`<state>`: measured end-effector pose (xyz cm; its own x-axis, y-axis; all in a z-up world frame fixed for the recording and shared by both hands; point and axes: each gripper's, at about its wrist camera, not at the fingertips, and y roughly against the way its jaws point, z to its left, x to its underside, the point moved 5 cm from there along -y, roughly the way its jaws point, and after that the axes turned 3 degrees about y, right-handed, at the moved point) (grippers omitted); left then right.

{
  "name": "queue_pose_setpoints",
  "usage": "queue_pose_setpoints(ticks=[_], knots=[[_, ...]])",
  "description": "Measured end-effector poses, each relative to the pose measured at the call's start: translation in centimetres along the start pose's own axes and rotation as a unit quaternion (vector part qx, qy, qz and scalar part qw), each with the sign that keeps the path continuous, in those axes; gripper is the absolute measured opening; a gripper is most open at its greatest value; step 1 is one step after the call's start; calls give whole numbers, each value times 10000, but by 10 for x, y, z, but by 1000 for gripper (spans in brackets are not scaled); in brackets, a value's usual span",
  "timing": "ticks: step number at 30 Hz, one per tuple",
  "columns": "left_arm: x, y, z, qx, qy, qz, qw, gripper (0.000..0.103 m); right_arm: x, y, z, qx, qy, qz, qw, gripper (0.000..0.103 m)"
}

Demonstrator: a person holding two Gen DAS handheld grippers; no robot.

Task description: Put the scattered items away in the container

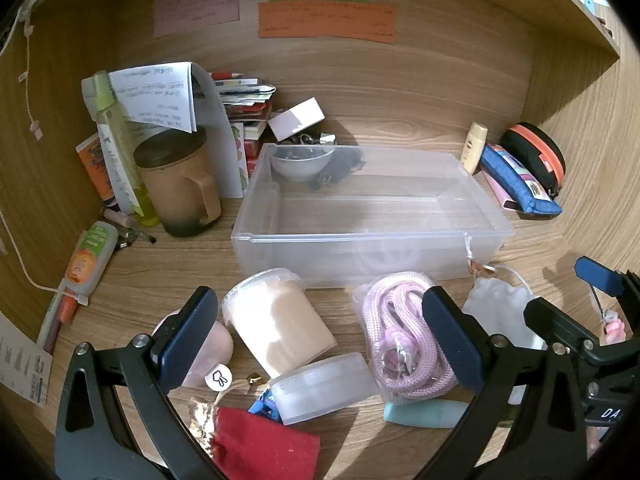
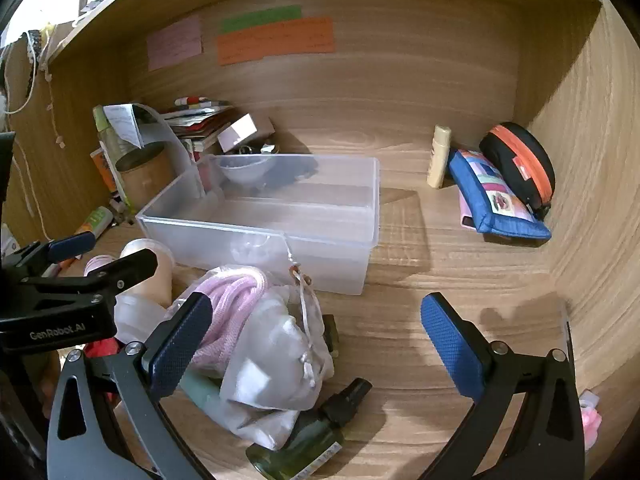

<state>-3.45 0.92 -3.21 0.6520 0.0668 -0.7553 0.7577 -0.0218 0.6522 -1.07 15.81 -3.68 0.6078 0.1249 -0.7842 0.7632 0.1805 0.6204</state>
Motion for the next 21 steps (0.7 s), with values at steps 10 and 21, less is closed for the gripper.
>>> queue_pose_setpoints(ticks=[10, 21], knots=[[0, 3, 0, -38, -46, -59, 10000, 103, 3, 0, -5, -78, -150, 39, 9998, 103], [0, 6, 0, 2, -80, -86, 9999, 103, 3, -2, -4, -98, -196, 76, 9997, 103]])
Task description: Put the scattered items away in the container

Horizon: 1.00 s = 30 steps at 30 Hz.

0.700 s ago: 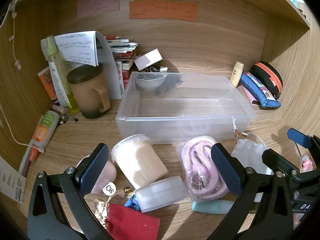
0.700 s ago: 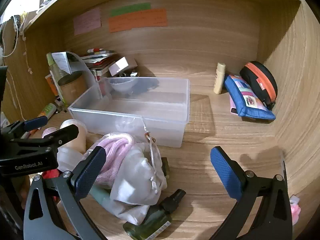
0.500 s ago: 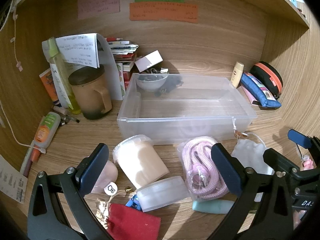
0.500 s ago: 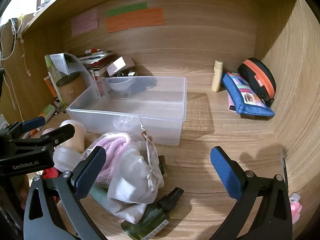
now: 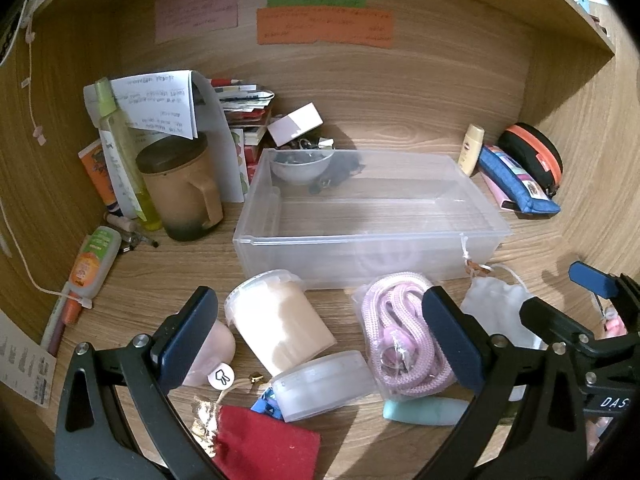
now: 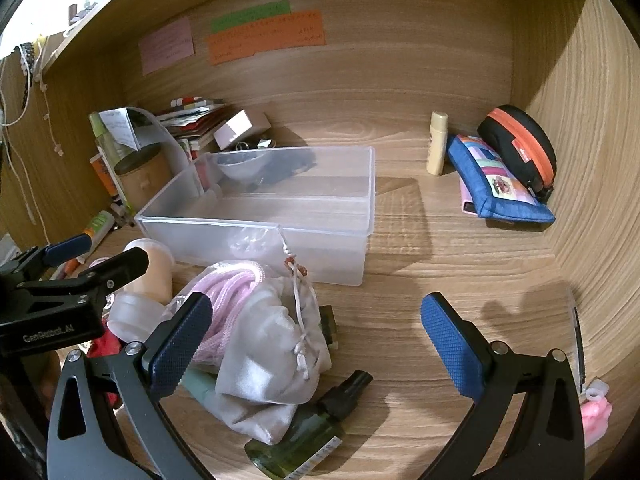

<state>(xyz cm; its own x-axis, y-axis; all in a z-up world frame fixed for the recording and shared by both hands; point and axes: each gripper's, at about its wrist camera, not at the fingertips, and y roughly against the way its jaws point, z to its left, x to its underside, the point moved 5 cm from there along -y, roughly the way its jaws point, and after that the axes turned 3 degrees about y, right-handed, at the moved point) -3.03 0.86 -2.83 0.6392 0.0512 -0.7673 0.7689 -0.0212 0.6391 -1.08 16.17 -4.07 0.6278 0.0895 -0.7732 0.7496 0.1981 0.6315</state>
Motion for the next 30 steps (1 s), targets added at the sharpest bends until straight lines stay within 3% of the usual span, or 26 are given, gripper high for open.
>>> queue_pose_setpoints(ticks=[12, 20, 25, 30], knots=[[-5, 17, 8, -55, -173, -239, 9996, 103, -2, 2, -2, 53, -88, -61, 9999, 103], [-14, 30, 42, 225, 182, -421, 9987, 103, -6, -4, -5, -176, -185, 63, 9997, 103], [-13, 22, 72, -68, 97, -105, 9999, 103, -7, -5, -5, -350, 4, 212, 9992, 103], [-4, 12, 106, -63, 472, 346, 9983, 103, -4, -8, -6, -311, 260, 422, 9983, 103]])
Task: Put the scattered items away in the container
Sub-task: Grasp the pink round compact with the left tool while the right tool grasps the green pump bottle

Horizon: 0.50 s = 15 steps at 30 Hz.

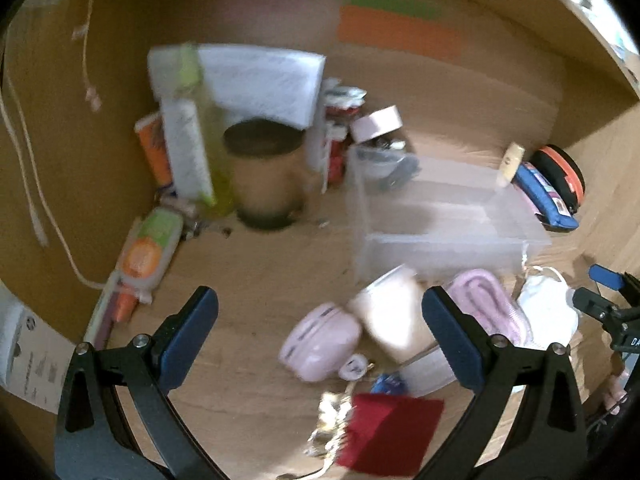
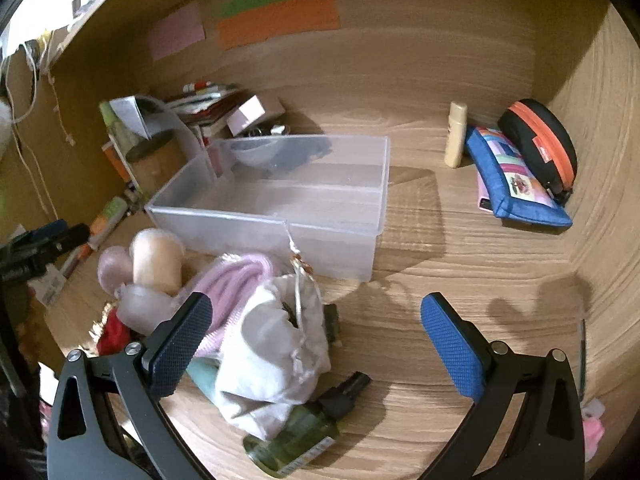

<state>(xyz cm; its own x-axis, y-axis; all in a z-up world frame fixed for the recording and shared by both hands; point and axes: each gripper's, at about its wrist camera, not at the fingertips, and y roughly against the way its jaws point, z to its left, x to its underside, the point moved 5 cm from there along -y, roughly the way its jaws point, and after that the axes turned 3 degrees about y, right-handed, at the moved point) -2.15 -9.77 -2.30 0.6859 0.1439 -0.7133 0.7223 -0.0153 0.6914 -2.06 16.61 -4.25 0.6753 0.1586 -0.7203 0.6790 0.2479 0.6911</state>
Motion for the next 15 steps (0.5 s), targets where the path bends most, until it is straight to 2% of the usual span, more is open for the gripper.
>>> queue_pose_setpoints(ticks=[7, 15], knots=[[23, -27, 23, 98, 252, 667, 9974, 103, 9, -6, 3, 39, 141, 265, 9995, 103], [32, -45, 17, 162, 161, 850, 9961, 103, 15, -17, 23, -99, 423, 498, 9978, 103]])
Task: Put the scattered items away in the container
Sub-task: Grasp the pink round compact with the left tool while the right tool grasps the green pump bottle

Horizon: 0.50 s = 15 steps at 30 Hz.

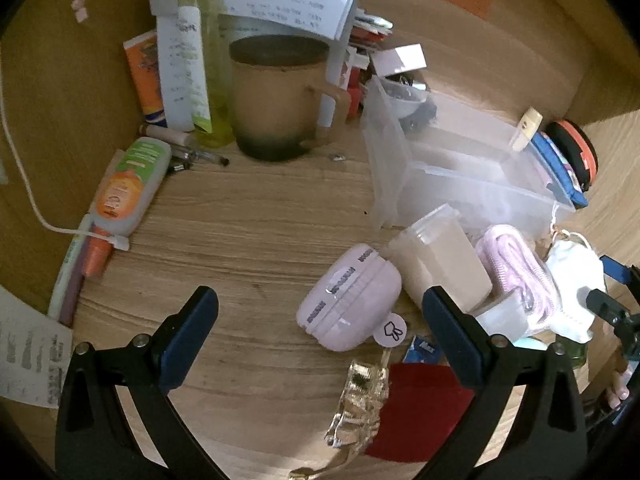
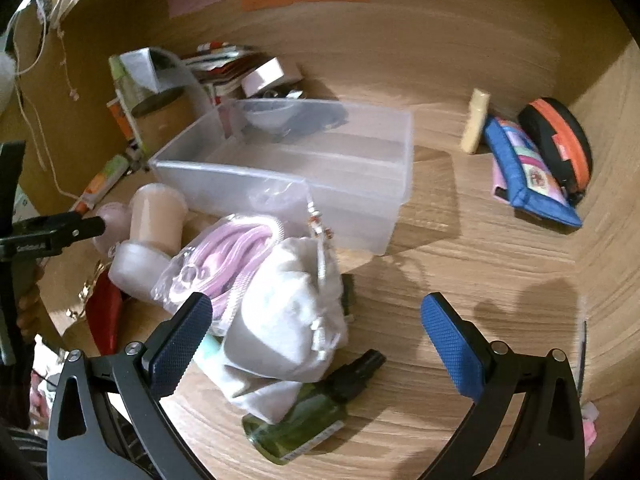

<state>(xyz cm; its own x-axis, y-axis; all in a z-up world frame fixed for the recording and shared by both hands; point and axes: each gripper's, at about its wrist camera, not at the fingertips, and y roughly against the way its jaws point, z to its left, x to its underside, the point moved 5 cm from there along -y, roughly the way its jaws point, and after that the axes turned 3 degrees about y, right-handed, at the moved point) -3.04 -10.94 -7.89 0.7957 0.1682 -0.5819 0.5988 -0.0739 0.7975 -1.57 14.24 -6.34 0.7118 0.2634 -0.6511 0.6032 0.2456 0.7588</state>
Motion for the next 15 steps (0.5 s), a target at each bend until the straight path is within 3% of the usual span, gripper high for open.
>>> queue_pose_setpoints(ticks=[8, 15], knots=[[2, -19, -9, -28, -263, 129, 9996, 103, 6, -29, 3, 39, 198, 406, 9990, 103], [3, -26, -10, -120, -345, 61, 9993, 103, 1, -32, 0, -21, 435, 495, 9978, 100]])
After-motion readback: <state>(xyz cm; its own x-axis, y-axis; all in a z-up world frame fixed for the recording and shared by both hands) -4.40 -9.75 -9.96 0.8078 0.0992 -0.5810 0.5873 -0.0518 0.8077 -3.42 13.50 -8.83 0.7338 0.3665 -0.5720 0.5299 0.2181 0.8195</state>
